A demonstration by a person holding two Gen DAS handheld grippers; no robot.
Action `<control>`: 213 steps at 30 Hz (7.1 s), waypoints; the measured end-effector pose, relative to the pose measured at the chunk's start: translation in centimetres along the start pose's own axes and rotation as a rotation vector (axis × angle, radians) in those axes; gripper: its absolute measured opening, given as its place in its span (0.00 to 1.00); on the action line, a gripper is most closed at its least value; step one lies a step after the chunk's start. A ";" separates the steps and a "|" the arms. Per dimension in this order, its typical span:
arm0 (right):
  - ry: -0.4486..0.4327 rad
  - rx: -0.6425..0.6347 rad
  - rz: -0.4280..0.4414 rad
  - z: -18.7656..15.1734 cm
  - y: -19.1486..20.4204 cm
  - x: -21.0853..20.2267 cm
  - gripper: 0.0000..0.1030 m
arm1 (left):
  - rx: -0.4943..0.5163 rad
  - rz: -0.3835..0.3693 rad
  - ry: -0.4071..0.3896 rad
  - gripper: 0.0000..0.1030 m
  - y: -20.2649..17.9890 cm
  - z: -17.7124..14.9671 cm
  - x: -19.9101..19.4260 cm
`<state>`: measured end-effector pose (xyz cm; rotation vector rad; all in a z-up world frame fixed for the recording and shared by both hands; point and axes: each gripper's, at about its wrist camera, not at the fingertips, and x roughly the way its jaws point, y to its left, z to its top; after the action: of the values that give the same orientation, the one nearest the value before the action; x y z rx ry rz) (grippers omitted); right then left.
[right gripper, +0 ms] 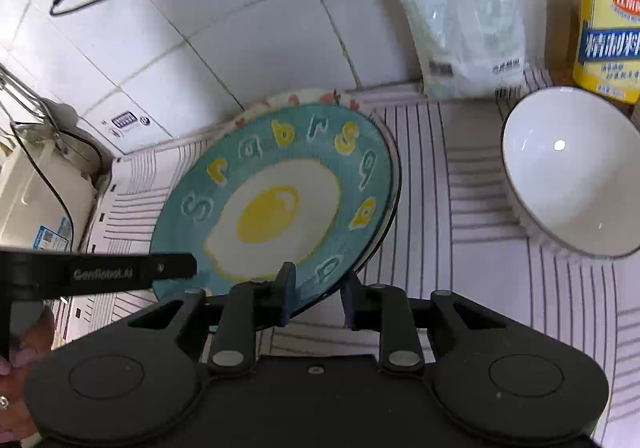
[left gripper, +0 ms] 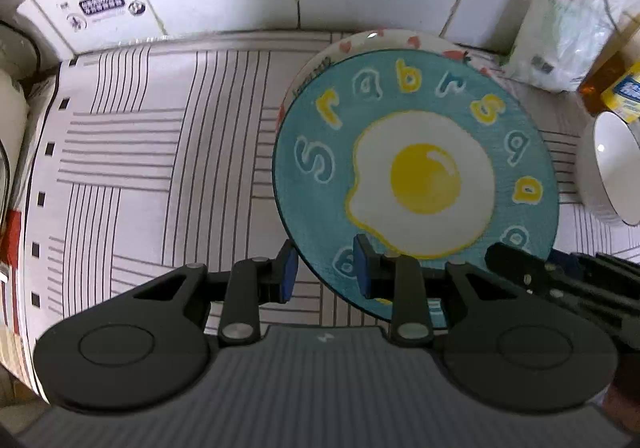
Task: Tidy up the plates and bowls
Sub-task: 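Lower the teal egg plate onto the plate stack and open the left tool, then move the left tool to the white bowl by the stove and grip its rim, then carry the white bowl beside the plate stack and release it with the left tool, then reach the right tool to the white bowl near the bottles and grip its rim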
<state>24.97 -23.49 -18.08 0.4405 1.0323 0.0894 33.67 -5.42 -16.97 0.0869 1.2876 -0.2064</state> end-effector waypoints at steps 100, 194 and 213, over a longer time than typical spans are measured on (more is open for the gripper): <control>-0.423 -0.056 -0.415 -22.9 -21.7 -18.1 0.97 | 0.420 -0.312 -0.110 0.71 -34.6 -15.0 -5.7; -0.243 -0.660 0.048 -15.2 -1.6 -6.7 0.98 | -0.121 0.106 -0.052 0.48 -9.0 -15.5 -4.7; -0.308 -0.213 0.129 -7.9 -10.9 -17.8 0.97 | 0.089 0.148 -0.159 0.64 -16.4 -13.2 -10.9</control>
<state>7.66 -35.89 -11.38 0.3141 0.6828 0.2369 15.04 -17.94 -9.34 0.2371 1.1089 -0.1409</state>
